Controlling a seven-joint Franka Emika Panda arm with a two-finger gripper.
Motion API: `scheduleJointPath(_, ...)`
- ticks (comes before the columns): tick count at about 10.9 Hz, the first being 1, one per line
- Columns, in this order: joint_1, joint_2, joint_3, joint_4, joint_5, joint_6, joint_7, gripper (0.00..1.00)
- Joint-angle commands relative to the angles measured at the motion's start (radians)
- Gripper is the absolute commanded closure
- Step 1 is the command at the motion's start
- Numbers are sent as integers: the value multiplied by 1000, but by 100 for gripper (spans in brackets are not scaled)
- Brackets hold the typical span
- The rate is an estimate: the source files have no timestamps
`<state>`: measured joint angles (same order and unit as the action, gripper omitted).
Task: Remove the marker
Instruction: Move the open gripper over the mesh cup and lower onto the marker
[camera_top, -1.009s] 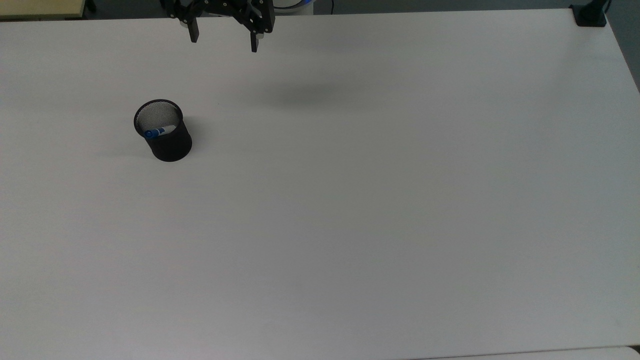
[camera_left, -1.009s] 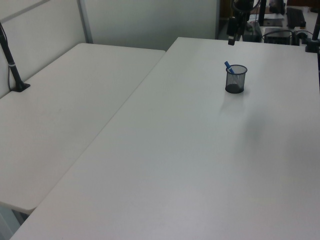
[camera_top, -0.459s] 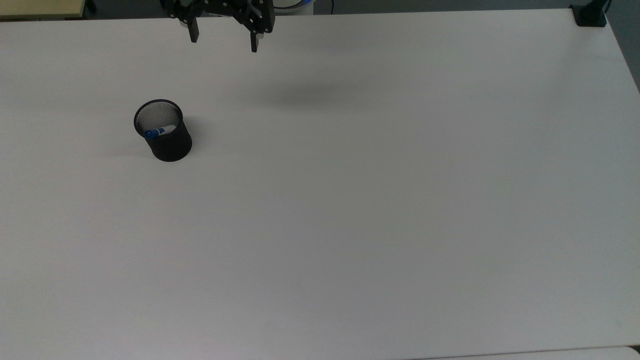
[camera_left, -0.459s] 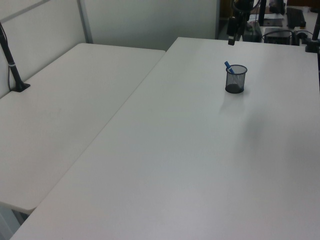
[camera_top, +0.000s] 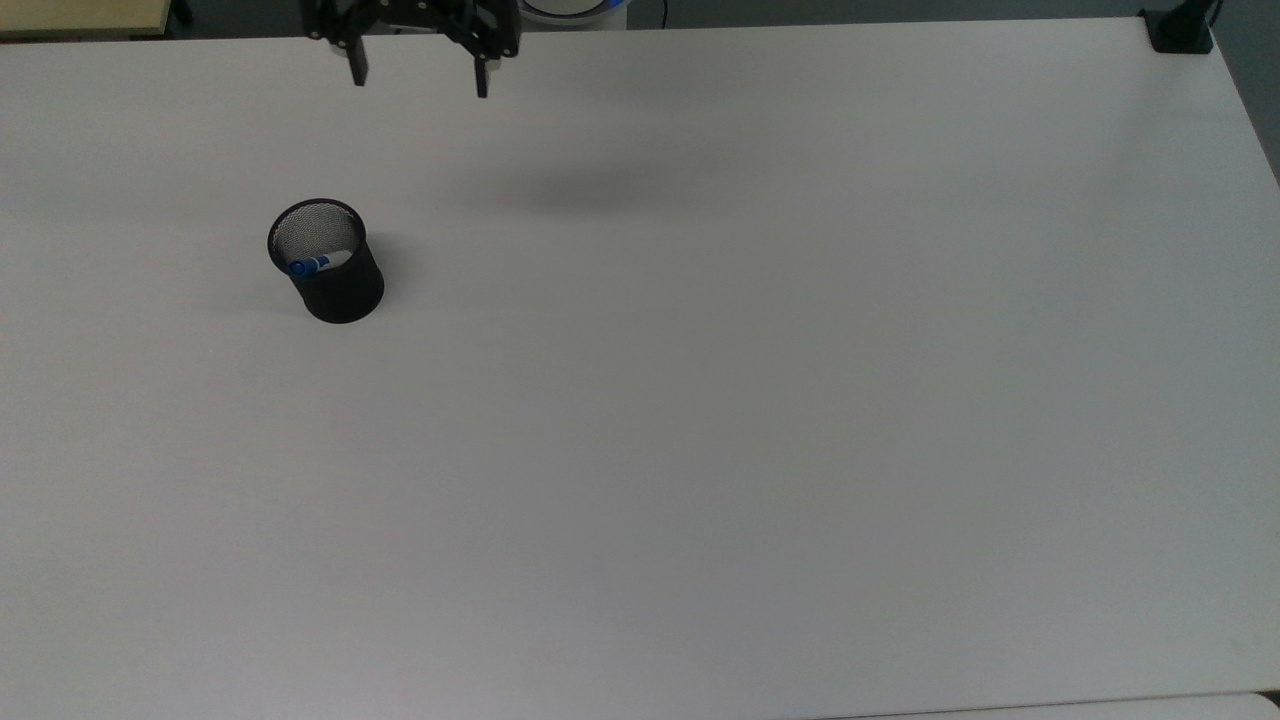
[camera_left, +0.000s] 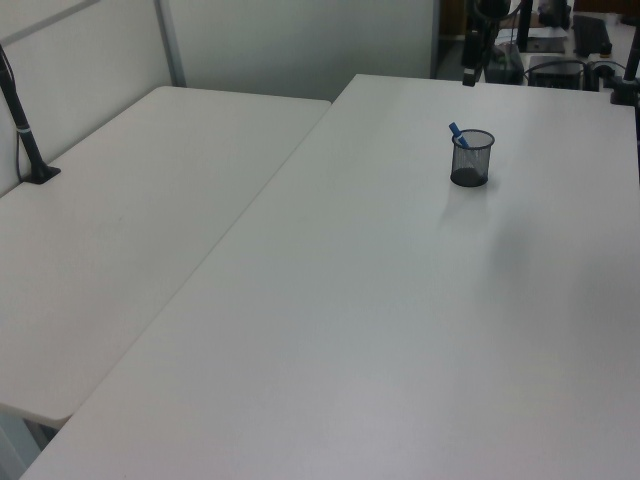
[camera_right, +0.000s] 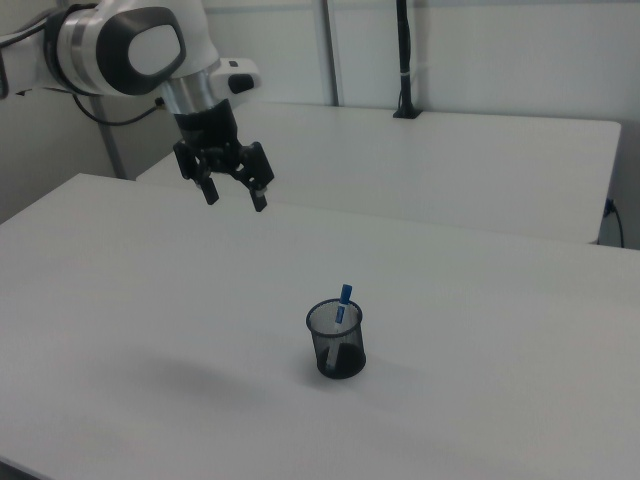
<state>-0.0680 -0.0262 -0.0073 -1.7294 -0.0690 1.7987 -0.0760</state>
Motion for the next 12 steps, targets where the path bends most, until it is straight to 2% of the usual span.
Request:
scheduleJointPath(1,-53,-5,-43,13,-14,-26,-279,0)
scheduleJointPath(2,-61,3,-59,11,-15,-3,-332,0)
scheduleJointPath(5,-88,12,-79,-65,-18,169,-309,1)
scheduleJointPath(8,-99,74,-86,-103,-60,324,-306,1)
scheduleJointPath(11,-102,86,-111,-269,-57,601,-303,3)
scheduleJointPath(12,-102,115,-111,-289,-55,661,-292,5)
